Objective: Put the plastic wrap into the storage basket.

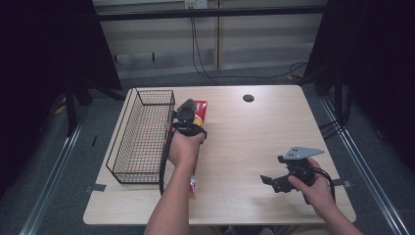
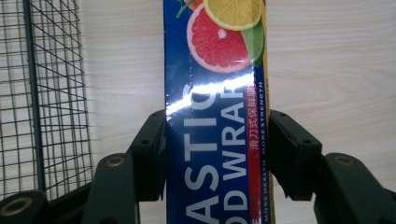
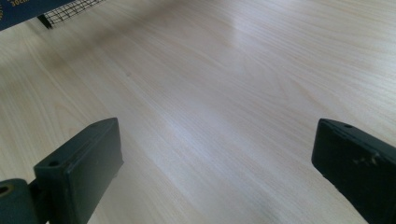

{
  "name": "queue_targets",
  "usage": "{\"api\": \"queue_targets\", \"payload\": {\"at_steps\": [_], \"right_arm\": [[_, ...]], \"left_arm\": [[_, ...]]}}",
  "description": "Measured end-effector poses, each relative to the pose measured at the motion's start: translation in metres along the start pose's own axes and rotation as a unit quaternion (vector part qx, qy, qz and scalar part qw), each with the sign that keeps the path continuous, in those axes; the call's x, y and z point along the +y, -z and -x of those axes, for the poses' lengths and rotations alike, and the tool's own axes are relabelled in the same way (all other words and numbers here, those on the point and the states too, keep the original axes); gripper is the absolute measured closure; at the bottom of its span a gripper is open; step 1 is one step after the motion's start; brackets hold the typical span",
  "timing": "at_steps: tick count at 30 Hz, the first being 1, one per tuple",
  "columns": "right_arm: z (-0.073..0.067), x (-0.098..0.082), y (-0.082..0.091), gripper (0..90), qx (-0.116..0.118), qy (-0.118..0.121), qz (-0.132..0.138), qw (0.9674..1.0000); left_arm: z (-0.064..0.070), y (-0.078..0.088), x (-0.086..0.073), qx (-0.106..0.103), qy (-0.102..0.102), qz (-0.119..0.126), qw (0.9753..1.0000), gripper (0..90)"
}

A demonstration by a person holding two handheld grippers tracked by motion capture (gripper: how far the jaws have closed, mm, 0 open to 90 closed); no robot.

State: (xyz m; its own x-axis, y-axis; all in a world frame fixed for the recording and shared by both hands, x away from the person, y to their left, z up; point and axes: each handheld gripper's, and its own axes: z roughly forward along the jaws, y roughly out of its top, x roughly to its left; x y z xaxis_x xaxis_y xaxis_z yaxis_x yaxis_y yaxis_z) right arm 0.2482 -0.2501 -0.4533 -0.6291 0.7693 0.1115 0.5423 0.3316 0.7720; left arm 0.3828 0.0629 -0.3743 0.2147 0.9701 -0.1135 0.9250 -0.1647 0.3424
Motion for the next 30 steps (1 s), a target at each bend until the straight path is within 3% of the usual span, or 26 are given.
{"api": "queue_targets", "payload": {"at_steps": [17,30], "right_arm": [[0.000,0.000,0.000,1.4,0.000,0.000,-0.001,1.0000],[0.000,0.000,0.000,1.4,0.003,0.000,-0.002,1.0000]], "left_arm": [[-0.011,0.025,0.011,0.004,0.011,0.004,0.9999,44.8],[-0.021,0.034,0.013,0.011,0.020,0.005,0.9997,44.8]]}}
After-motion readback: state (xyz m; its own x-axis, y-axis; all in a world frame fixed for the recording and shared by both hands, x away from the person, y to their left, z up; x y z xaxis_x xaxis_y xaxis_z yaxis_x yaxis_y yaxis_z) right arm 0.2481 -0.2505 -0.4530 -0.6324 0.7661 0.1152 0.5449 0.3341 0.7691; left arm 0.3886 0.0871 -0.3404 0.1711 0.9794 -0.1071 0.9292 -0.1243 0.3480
